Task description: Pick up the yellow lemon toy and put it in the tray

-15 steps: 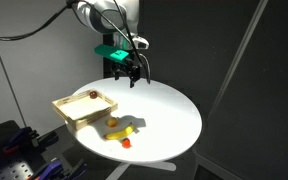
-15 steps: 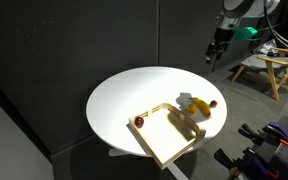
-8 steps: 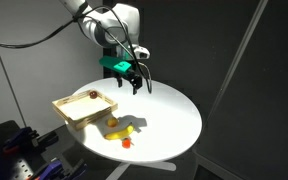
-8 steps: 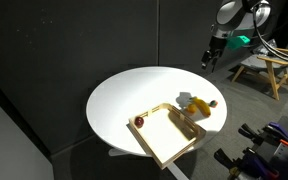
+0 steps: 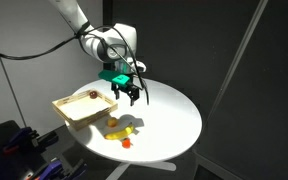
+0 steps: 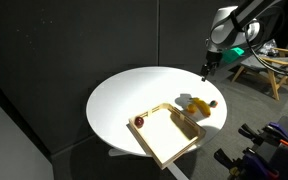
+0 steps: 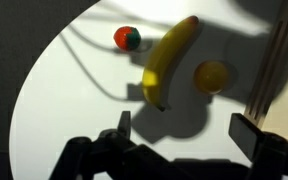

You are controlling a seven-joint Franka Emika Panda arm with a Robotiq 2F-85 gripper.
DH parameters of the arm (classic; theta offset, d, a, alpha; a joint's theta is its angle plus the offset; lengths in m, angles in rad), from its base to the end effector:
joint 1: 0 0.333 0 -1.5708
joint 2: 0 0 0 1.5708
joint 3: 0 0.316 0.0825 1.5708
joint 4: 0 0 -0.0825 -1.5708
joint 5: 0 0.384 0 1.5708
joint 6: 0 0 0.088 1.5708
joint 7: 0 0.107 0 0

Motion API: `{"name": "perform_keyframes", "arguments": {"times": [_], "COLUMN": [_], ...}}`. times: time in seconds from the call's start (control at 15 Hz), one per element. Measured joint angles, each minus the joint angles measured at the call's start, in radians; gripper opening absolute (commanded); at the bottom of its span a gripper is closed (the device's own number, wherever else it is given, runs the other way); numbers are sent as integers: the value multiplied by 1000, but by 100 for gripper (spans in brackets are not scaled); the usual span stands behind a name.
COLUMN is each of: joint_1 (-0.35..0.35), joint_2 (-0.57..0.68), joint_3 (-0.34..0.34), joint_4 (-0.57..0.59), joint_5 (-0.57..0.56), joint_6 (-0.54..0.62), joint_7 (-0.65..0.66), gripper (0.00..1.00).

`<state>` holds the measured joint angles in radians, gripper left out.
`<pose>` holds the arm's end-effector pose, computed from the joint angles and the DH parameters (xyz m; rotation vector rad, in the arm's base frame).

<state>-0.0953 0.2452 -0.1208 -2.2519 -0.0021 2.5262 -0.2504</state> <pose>0.5319 -0.1170 0.2587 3.1040 0.0621 0.0357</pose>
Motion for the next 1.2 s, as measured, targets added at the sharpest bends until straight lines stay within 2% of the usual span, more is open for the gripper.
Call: {"name": "perform_keyframes", "arguments": {"times": [0.33,0.8,1.2], "joint_1": [13,63,92], "joint_2": [37,48,85], "joint_3": [16,48,70], "joint_4": [-10,-37,-42], "joint_5": [-49,-49,-49], "joint_6": [2,14,43], "joint_7": [53,201,264], "gripper": [100,100,100]}}
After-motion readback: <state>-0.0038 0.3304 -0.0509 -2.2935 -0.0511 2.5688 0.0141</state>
